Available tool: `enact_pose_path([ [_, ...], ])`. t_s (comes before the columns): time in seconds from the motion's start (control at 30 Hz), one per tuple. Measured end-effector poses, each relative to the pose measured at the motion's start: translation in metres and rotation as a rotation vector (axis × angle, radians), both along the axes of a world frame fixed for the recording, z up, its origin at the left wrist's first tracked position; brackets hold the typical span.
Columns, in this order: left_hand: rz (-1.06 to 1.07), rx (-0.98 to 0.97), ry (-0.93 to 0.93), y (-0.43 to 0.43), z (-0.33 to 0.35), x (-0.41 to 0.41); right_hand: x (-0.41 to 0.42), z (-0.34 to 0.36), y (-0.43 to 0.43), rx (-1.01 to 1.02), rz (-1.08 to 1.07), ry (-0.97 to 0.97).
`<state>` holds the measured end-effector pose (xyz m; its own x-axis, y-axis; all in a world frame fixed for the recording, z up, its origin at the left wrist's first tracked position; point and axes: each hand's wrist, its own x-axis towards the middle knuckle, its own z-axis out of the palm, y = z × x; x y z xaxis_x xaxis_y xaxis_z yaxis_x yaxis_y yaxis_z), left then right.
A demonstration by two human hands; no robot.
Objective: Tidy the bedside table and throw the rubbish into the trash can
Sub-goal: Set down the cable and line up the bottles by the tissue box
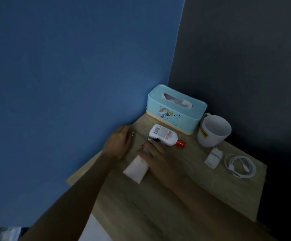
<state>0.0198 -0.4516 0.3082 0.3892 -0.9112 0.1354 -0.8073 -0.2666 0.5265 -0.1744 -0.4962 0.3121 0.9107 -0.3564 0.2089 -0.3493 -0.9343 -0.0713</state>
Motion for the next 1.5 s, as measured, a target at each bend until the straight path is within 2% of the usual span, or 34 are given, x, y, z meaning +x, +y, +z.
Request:
enact_pose_path([
  [0.1, -0.004, -0.009, 0.010, 0.001, -0.001, -0.007, -0.016, 0.001, 0.005, 0.153, -0.032, -0.139],
  [0.23, -0.056, -0.004, -0.029, -0.004, 0.007, -0.024, -0.042, 0.024, 0.009, 0.697, -0.310, -0.328],
  [0.33, -0.177, -0.063, -0.037, -0.015, 0.017, -0.045, -0.063, 0.035, 0.005, 0.723, -0.398, -0.477],
  [0.5, -0.387, -0.029, -0.128, -0.041, 0.017, -0.071, -0.094, 0.033, 0.008, 0.689, -0.463, -0.533],
  [0.63, -0.411, 0.004, -0.172, -0.054, 0.010, -0.077, -0.105, 0.027, 0.011, 0.706, -0.473, -0.559],
  [0.77, -0.397, -0.030, -0.264, -0.061, -0.003, -0.078, -0.106, 0.017, 0.012, 0.651, -0.472, -0.499],
  [0.83, -0.356, -0.102, -0.184, -0.060, -0.001, -0.078, -0.105, 0.014, 0.013, 0.636, -0.461, -0.486],
  [0.97, -0.116, -0.270, 0.304, -0.055, 0.028, -0.078, -0.096, 0.021, 0.005, 0.686, -0.440, -0.517],
  [1.07, 0.089, -0.230, 0.629, -0.062, 0.043, -0.063, -0.075, 0.033, -0.009, 0.739, -0.458, -0.580],
  [1.13, 0.112, -0.172, 0.751, -0.067, 0.046, -0.051, -0.058, 0.038, -0.020, 0.761, -0.487, -0.631],
  [1.27, 0.135, -0.140, 0.805, -0.070, 0.043, -0.040, -0.032, 0.034, -0.045, 0.712, -0.544, -0.697],
  [1.33, 0.113, -0.114, 0.812, -0.074, 0.035, -0.036, -0.021, 0.026, -0.055, 0.751, -0.584, -0.729],
  [1.5, 0.089, -0.120, 0.723, -0.090, 0.031, -0.029, -0.012, 0.016, -0.068, 0.800, -0.642, -0.775],
])
